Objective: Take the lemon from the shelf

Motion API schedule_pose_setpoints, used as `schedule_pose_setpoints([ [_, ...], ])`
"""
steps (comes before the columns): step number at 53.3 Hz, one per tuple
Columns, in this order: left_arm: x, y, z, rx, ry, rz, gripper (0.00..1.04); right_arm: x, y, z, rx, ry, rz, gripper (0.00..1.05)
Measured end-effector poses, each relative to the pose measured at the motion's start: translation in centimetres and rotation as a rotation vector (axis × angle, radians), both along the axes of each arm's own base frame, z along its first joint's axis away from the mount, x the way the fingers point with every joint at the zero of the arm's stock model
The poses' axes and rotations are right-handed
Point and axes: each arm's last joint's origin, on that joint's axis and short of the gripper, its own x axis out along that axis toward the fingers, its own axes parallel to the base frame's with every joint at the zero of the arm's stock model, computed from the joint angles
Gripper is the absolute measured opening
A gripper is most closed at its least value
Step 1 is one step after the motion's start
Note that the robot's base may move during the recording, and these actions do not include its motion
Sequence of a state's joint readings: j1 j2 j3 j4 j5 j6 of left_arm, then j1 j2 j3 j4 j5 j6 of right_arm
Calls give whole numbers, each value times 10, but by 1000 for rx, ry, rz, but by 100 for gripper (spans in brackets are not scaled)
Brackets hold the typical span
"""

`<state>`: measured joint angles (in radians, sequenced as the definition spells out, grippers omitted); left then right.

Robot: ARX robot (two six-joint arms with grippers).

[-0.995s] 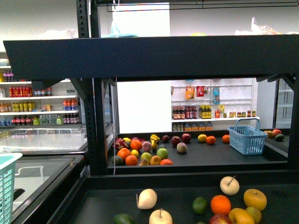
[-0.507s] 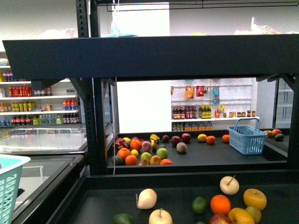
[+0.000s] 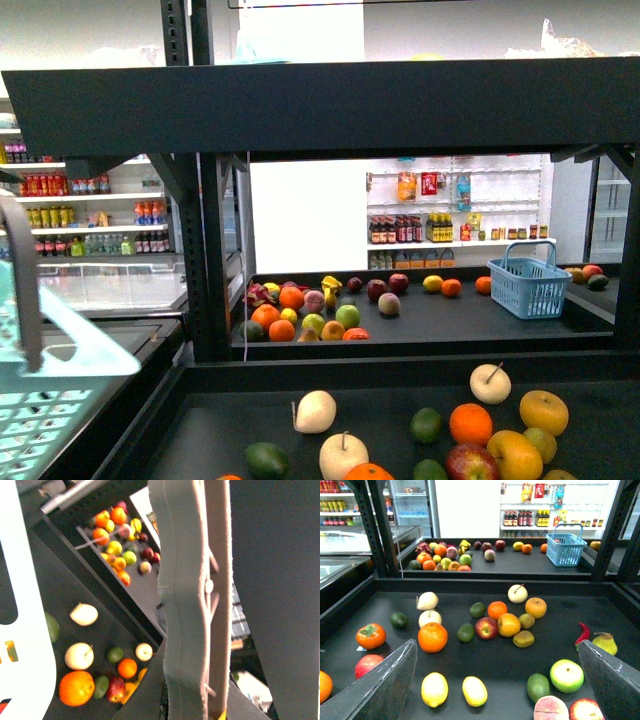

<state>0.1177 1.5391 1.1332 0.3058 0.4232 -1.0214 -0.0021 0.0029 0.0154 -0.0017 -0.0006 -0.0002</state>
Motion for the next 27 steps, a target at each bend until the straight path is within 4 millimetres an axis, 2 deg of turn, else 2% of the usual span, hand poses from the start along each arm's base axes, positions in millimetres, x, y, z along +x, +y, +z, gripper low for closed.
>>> schedule_pose_setpoints([
  [8,2,-43,-4,25,15,-134,9,0,0,0,0,0,0,97],
  [16,9,-89,-18,49,55,-246,9,0,0,0,0,0,0,97],
  [27,25,-135,-42,57,105,-356,9,0,0,0,0,0,0,97],
])
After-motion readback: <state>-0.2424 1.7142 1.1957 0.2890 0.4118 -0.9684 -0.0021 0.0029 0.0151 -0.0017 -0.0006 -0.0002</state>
